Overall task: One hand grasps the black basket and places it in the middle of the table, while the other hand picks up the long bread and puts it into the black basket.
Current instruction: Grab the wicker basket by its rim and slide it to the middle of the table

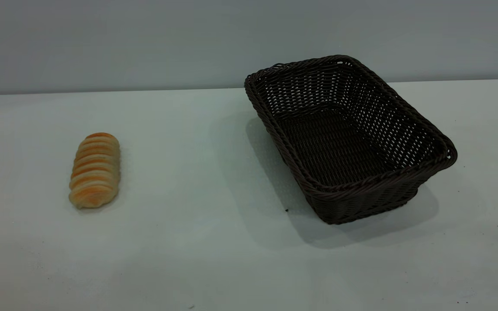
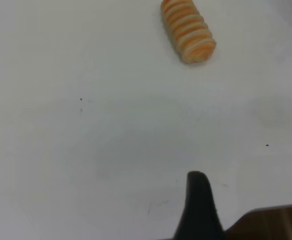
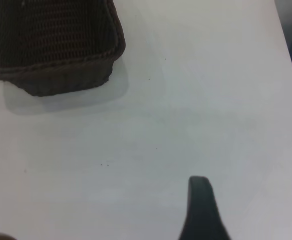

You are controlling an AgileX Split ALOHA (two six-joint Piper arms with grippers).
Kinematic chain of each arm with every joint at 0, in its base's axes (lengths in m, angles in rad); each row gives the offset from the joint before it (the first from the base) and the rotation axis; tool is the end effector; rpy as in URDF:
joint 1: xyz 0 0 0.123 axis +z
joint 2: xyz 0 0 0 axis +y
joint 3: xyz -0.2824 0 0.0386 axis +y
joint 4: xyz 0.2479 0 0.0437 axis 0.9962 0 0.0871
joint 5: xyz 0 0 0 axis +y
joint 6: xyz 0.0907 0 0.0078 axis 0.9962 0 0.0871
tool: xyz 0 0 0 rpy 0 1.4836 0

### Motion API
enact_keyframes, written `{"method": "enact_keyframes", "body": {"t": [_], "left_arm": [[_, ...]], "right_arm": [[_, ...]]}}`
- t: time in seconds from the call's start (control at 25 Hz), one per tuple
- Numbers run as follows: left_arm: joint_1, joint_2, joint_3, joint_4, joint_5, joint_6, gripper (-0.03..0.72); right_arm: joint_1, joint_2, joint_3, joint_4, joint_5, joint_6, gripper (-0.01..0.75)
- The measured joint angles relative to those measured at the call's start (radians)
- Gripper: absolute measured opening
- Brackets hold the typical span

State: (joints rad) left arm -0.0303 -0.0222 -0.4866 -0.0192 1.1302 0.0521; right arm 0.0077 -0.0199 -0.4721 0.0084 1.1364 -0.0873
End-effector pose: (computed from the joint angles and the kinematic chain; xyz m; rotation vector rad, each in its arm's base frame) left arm -0.0097 -0.0013 0.2678 0.0885 2.1030 -0.0101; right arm -0.0081 0.0006 0.2633 -0.1018 2.1258 -0.0368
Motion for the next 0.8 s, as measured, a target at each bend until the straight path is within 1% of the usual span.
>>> {"method": "enact_keyframes", "body": {"t": [0.36, 0.52, 0.6, 0.8], "left_arm": [[0.000, 0.000, 0.000, 0.000, 0.000, 0.000, 0.580], [0.000, 0.000, -0.002, 0.000, -0.005, 0.027, 0.580], [0.000, 0.000, -0.010, 0.000, -0.033, 0.033, 0.580], [0.000, 0.014, -0.013, 0.000, -0.175, 0.000, 0.571]], "right_arm": [[0.000, 0.000, 0.000, 0.000, 0.000, 0.000, 0.527], [0.000, 0.000, 0.000, 0.000, 0.000, 0.000, 0.508], [0.000, 0.000, 0.000, 0.000, 0.000, 0.000, 0.493], [0.000, 0.046, -0.011, 0.000, -0.011, -0.009, 0.474]]}}
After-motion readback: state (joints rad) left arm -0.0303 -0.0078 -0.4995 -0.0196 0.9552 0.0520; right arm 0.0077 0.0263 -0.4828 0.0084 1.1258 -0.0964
